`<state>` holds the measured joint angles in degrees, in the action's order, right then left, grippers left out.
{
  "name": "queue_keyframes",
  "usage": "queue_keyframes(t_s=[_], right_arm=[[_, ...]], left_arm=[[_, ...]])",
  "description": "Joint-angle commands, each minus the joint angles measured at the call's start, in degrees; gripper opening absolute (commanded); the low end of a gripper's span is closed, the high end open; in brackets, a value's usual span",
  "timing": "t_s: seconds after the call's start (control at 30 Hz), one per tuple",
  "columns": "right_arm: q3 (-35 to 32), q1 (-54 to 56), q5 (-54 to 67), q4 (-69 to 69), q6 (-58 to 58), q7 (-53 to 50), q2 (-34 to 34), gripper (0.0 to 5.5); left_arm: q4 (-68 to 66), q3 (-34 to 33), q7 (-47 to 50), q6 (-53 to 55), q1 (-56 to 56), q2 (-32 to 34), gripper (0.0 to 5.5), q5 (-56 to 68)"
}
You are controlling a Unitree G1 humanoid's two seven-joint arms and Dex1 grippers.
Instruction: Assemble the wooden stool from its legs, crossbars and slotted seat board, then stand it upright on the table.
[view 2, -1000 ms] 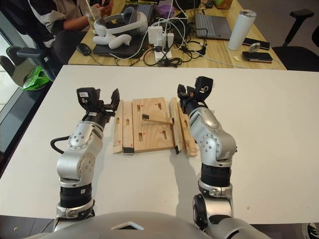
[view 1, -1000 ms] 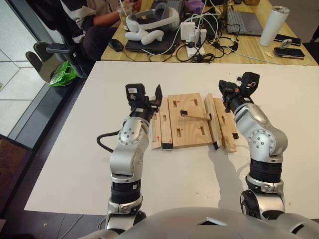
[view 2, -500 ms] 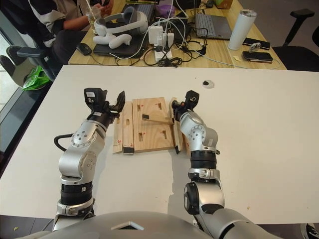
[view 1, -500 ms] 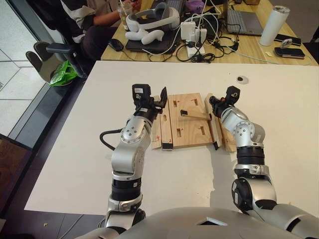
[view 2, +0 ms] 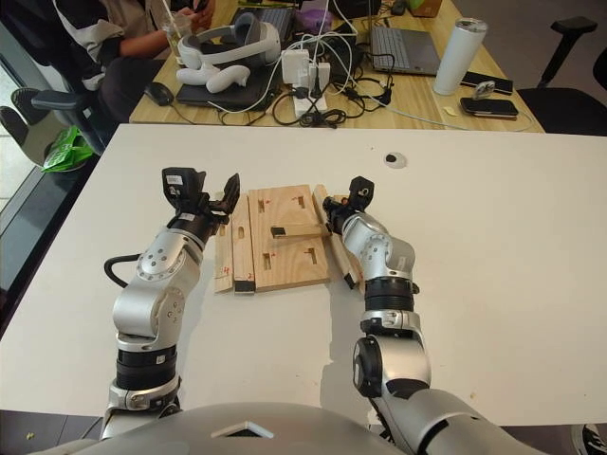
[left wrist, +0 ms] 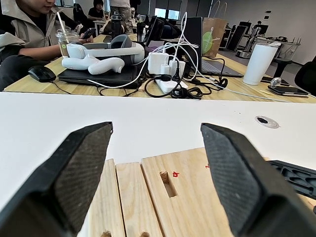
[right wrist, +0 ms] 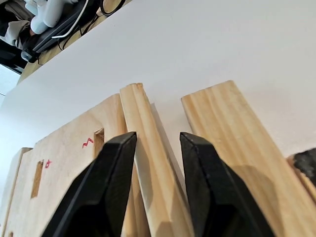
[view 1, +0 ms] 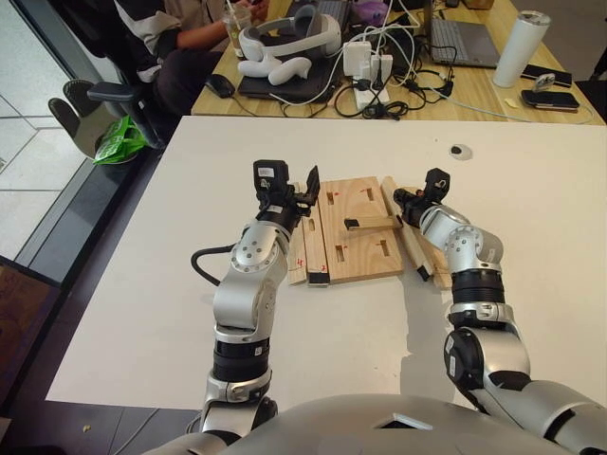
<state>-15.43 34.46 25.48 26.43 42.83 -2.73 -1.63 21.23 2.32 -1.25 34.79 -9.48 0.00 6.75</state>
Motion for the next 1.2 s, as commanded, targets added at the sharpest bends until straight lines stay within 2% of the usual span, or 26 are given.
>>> queue_keyframes(t_s=[0.03,0.2,0.33,0.63,1.03,1.2], right_arm=[[0.98,3.65,-0.91,5.43,3.03,1.95,1.66,1.74],[3.03,7.74,-1.35,10.51,8.95,6.11,4.23,1.61],[9.09,10.40,-4.07,14.05,14.15,14.22,8.76,1.61],[16.57,15.32,-10.83,21.57,9.98,24.83,14.44,1.61],[11.00,18.62,-11.65,25.15,3.14,21.22,12.51,1.61],[10.51,18.64,-11.98,16.12,-0.50,18.51,11.34,1.61]], left_arm=[[0.19,0.04,1.12,0.37,-0.05,-0.62,3.34,-0.49],[1.09,-0.33,3.10,-0.46,1.00,-1.70,3.34,-0.91],[1.47,-0.33,4.78,-1.38,1.37,-3.02,3.34,-1.28],[1.50,-0.07,6.34,-2.53,2.08,-3.81,3.34,-1.27],[1.03,-0.65,6.21,-2.05,0.80,-3.16,3.34,-0.64],[1.38,-0.58,5.67,-1.30,0.55,-2.86,3.34,-0.52]])
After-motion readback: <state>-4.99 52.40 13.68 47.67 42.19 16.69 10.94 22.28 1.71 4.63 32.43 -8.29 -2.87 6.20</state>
